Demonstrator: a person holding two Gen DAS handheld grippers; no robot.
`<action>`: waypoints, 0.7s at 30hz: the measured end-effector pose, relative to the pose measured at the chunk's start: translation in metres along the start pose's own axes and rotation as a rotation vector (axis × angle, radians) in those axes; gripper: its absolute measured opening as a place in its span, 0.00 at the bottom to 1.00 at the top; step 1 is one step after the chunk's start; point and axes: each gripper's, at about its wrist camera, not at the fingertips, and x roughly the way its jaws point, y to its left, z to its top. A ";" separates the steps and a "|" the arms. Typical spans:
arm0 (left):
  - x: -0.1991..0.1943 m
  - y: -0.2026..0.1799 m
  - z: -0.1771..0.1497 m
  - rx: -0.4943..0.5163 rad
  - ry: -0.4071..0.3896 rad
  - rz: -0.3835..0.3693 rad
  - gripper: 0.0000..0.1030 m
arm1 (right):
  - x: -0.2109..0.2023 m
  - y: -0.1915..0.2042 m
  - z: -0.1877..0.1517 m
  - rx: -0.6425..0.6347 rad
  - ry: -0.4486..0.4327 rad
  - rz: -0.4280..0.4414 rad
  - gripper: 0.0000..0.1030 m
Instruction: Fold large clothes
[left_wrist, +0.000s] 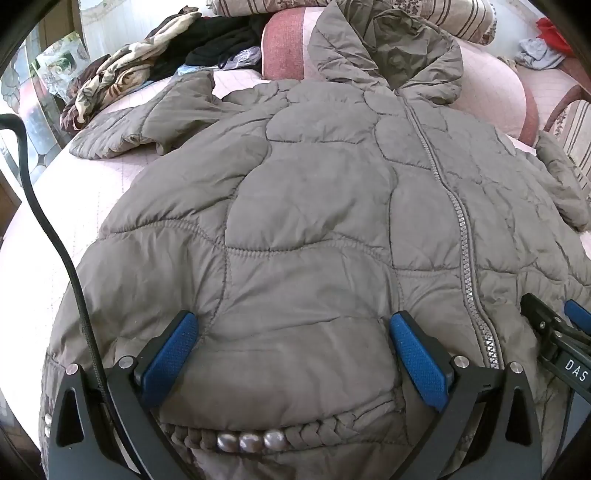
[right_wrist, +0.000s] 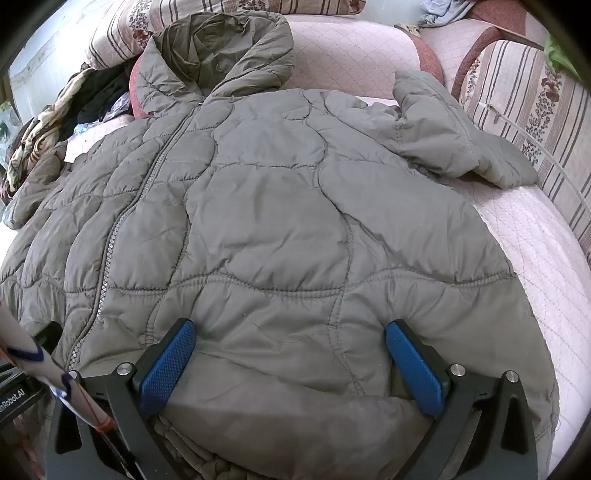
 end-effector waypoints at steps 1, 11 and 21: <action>0.000 0.000 0.000 0.003 0.000 -0.002 1.00 | 0.000 0.000 0.000 0.000 0.000 -0.001 1.00; -0.004 0.006 -0.005 0.045 -0.011 -0.051 1.00 | 0.001 0.002 0.003 -0.005 0.019 -0.002 1.00; -0.033 0.006 -0.011 0.061 -0.087 -0.023 1.00 | -0.004 0.004 -0.001 -0.022 -0.022 -0.023 1.00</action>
